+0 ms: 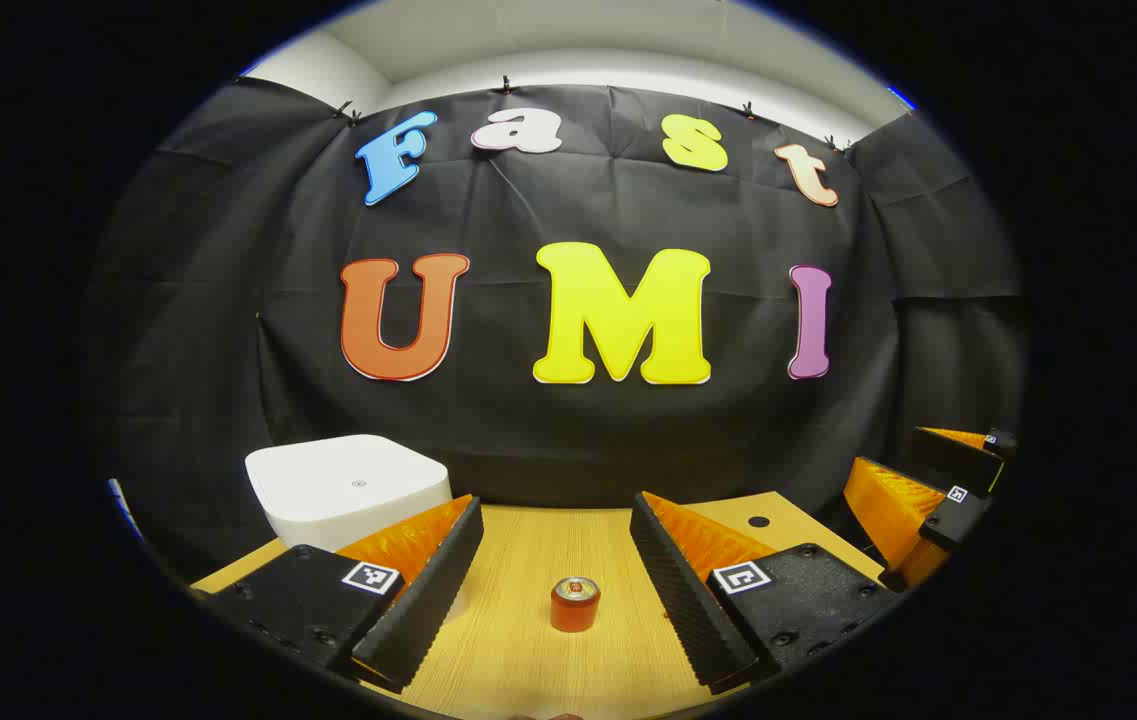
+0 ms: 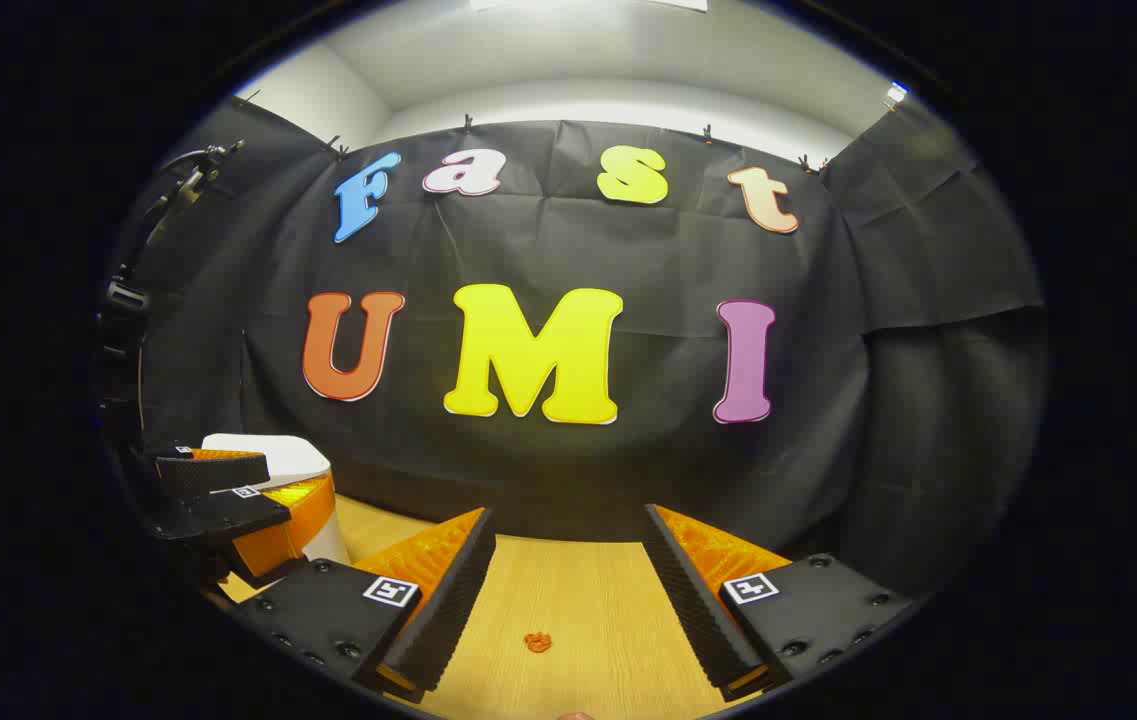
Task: Press the lid of the desktop garbage bin to open it, pick up the crumpled paper on the desktop and throw it into the bin, then pick up the pop can on the desktop and drop it into the bin, and finally close the garbage bin lid.
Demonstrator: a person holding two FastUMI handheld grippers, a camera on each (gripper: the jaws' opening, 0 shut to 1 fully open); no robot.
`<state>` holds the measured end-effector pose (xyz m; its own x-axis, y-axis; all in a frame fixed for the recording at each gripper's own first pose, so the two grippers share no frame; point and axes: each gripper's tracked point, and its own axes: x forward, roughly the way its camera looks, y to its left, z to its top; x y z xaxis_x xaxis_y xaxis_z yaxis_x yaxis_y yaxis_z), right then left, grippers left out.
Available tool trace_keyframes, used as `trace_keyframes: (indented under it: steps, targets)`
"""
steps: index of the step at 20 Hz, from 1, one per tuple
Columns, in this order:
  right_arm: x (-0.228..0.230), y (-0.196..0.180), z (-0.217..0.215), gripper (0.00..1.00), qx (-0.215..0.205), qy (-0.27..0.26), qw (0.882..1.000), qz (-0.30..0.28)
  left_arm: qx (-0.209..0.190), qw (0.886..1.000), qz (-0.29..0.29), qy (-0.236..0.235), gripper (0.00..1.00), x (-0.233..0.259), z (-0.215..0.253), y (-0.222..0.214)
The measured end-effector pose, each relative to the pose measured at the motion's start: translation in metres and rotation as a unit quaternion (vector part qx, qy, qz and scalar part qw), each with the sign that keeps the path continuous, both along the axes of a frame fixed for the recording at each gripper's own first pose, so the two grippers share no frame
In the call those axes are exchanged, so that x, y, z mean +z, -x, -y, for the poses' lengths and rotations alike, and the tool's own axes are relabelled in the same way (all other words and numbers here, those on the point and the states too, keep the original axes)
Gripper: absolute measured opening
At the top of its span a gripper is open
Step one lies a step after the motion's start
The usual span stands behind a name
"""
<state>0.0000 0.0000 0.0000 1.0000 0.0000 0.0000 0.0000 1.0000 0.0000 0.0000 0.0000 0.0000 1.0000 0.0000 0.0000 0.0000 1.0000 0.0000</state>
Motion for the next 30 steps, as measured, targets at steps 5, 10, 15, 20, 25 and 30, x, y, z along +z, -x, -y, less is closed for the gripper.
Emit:
trace_keyframes:
  steps: [5, 10, 15, 20, 25, 30]
  targets:
    - [-0.001, -0.004, -0.003, 0.94, -0.002, 0.003, 1.0, -0.001, 0.001, 1.0, -0.001, -0.001, 0.98, -0.001, -0.006, -0.001]
    - [-0.002, -0.005, -0.008, 0.94, 0.0, 0.005, 1.0, 0.001, -0.005, 1.0, 0.002, -0.011, 0.92, 0.002, -0.007, -0.007]
    - [-0.003, -0.009, -0.008, 0.94, -0.006, 0.008, 1.0, 0.0, -0.002, 1.0, 0.005, -0.022, 0.76, 0.003, -0.014, -0.016]
    - [-0.006, -0.015, -0.006, 0.94, -0.013, 0.008, 1.0, -0.001, 0.02, 0.999, -0.014, -0.024, 0.47, -0.002, -0.041, -0.037]
    - [-0.009, -0.02, -0.011, 0.94, -0.01, 0.01, 1.0, -0.014, 0.04, 0.998, -0.037, -0.029, 0.29, -0.004, -0.079, -0.065]
    - [-0.02, -0.019, -0.027, 0.93, 0.015, 0.017, 0.999, -0.023, 0.05, 0.996, -0.069, -0.041, 0.24, -0.014, -0.122, -0.092]
